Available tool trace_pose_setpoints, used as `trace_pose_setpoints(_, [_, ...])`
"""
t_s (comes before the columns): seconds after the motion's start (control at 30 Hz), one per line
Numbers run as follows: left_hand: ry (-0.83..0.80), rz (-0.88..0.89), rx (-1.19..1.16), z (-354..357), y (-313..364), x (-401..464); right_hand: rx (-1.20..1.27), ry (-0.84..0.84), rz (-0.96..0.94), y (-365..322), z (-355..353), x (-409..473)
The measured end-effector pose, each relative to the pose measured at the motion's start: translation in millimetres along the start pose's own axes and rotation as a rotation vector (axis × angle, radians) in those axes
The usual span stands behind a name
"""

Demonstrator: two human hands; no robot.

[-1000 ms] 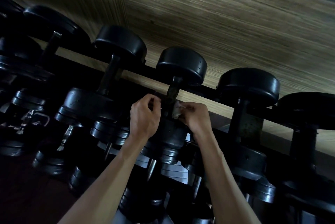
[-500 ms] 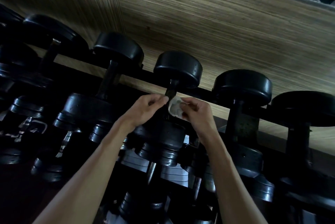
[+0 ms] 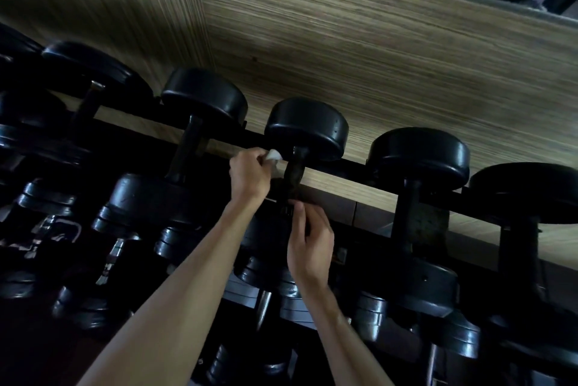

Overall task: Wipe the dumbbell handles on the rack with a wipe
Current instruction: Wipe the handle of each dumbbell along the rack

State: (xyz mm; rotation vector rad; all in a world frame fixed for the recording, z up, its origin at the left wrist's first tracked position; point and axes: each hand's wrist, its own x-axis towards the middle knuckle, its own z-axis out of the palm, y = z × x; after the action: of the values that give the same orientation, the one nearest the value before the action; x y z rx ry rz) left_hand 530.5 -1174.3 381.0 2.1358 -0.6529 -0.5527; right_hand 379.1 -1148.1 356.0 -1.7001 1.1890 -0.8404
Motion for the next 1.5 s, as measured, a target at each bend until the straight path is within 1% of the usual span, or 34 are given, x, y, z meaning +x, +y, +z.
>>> trace_pose_setpoints(0.1, [-0.059, -0.042, 0.011, 22.6, 10.2, 13.8, 0.014, 0.023, 0.034, 2.7, 0.2, 2.1])
trace_pose_setpoints(0.2, [-0.147, -0.179, -0.197, 30.5, 10.6, 22.0, 0.015, 0.041, 0.014, 1.8, -1.1, 1.8])
trace_pose_setpoints(0.23, [-0.168, -0.200, -0.240, 28.5, 8.6, 22.0, 0.018, 0.045, 0.016, 1.4, -1.0, 1.3])
trace_pose_setpoints(0.3, [-0.191, -0.145, -0.191, 23.3, 5.1, 18.4, 0.029, 0.049, 0.035, 2.1, -0.2, 0.9])
trace_pose_setpoints(0.4, [-0.155, -0.065, -0.073, 19.6, 4.4, 9.5, 0.043, 0.051, 0.035, 2.8, 0.1, -0.1])
trace_pose_setpoints(0.5, [-0.119, -0.029, -0.059, 22.0, 8.8, 9.8, 0.049, 0.051, 0.031, 3.3, 1.1, -0.3])
trace_pose_setpoints(0.63, [-0.092, -0.058, -0.073, 26.5, 13.8, 14.1, 0.063, 0.069, 0.024, 1.7, 0.4, -0.1])
trace_pose_setpoints(0.83, [-0.110, 0.024, -0.057, 13.5, 5.6, -6.2, 0.082, 0.098, 0.043, 2.6, 2.0, -1.3])
trace_pose_setpoints(0.93, [-0.128, -0.028, -0.080, 16.9, 11.0, 2.4, 0.085, 0.093, 0.052, 3.5, 2.1, -1.4])
trace_pose_setpoints(1.03, [-0.175, -0.154, -0.139, 25.1, 8.5, 18.9, 0.083, 0.087, 0.058, 2.6, 1.9, -1.3])
trace_pose_setpoints(1.1, [-0.211, -0.205, -0.204, 22.8, 3.5, 22.5, 0.092, 0.086, 0.060, 2.2, 1.7, -1.5])
trace_pose_setpoints(1.27, [-0.252, -0.173, -0.131, 6.9, -4.4, 14.3, 0.102, 0.081, 0.050, 4.0, 1.5, -1.1])
trace_pose_setpoints(1.4, [-0.271, -0.150, -0.106, 16.3, 3.3, 20.9, 0.097, 0.088, 0.046, 2.9, 1.6, -1.1])
trace_pose_setpoints(1.5, [-0.271, -0.164, -0.116, 23.0, -4.8, 23.9, 0.103, 0.089, 0.029, 3.6, 1.3, -1.2])
